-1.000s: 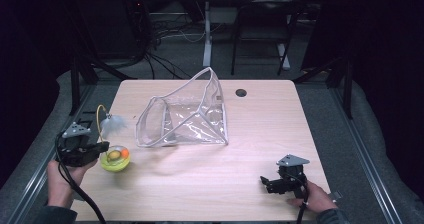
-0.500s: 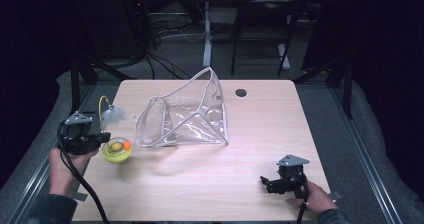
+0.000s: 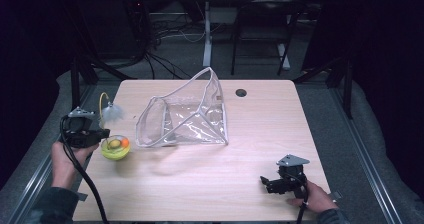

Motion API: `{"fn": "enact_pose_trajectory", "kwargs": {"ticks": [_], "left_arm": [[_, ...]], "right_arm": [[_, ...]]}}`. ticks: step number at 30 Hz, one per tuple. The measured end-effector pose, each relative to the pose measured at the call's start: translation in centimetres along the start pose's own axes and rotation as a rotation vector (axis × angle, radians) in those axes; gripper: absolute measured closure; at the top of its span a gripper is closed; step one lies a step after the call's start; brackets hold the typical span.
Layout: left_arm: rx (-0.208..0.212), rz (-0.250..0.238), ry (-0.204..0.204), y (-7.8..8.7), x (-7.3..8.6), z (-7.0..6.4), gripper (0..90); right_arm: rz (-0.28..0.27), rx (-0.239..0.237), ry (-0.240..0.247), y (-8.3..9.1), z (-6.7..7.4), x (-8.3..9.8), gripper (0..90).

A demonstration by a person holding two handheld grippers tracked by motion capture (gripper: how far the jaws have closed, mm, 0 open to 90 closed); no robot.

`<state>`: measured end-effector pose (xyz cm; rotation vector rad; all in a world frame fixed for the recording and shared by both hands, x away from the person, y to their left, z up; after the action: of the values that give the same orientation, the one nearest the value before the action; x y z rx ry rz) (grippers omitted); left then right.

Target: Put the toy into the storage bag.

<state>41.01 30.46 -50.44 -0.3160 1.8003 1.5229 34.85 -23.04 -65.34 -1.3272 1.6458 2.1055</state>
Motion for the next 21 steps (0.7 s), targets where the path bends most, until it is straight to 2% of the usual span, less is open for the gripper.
{"fn": "enact_pose_trajectory", "kwargs": {"ticks": [11, 21], "left_arm": [[-0.020, 0.026, -0.004, -0.9, -2.3, 1.0, 88.0], [-0.030, 0.022, 0.001, -1.0, -4.3, 1.6, 87.9]], "right_arm": [[0.000, 0.000, 0.000, 0.0, 0.0, 0.0, 0.0], [0.000, 0.001, 0.000, 0.0, 0.0, 0.0, 0.0]]}}
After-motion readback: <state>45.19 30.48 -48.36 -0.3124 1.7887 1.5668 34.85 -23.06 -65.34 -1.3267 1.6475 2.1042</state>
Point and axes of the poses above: each handheld gripper's, and its own axes: y roughly backward along the jaws, x roughly out of its underside, z roughly to its left, the point moved 9 cm from there along -y, roughly forward along the jaws
